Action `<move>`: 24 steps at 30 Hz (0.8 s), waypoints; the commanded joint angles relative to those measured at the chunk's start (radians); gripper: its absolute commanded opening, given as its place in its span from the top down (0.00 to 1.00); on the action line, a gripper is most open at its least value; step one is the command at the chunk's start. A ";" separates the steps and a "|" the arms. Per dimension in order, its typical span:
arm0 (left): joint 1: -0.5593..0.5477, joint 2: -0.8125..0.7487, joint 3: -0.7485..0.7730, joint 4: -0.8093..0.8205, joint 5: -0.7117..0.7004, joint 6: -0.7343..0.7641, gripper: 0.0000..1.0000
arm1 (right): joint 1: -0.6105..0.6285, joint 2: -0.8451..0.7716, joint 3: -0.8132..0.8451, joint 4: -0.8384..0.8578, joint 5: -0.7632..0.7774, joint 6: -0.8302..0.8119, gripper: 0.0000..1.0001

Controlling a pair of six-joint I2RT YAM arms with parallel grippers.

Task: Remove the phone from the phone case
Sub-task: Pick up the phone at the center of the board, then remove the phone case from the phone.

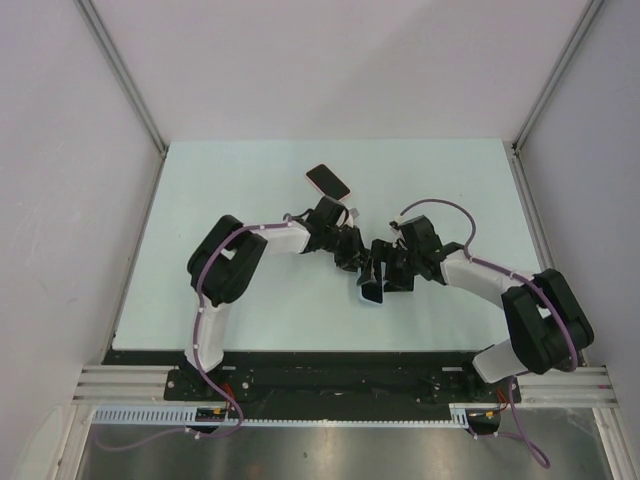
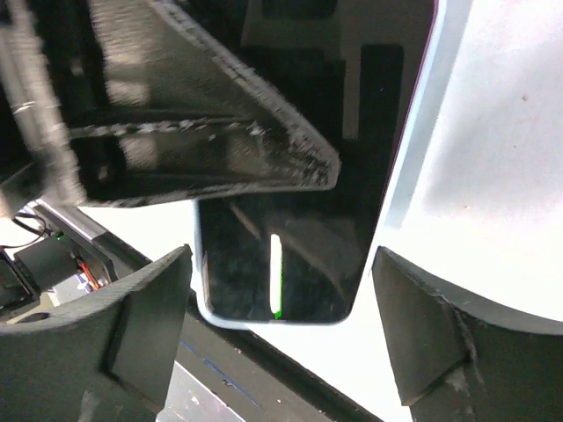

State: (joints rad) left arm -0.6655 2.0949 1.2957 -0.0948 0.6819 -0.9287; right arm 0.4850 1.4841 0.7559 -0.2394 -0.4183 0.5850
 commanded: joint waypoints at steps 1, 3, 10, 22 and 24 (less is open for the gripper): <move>0.012 -0.041 0.033 0.012 0.039 0.027 1.00 | -0.003 -0.152 0.013 -0.003 0.000 0.013 0.08; 0.027 -0.093 0.028 0.036 0.068 0.030 1.00 | -0.026 -0.221 0.014 -0.009 -0.005 0.021 0.00; 0.144 -0.298 -0.057 0.281 0.197 -0.079 1.00 | -0.158 -0.493 0.013 0.028 -0.057 0.047 0.00; 0.254 -0.424 -0.223 1.055 0.269 -0.574 1.00 | -0.178 -0.584 0.003 0.256 -0.095 0.197 0.16; 0.254 -0.420 -0.231 1.083 0.265 -0.591 1.00 | -0.180 -0.581 -0.020 0.378 -0.167 0.243 0.17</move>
State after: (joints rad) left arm -0.4126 1.7035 1.0794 0.7666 0.9012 -1.3788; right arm 0.3073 0.9302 0.7513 -0.0948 -0.4881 0.7300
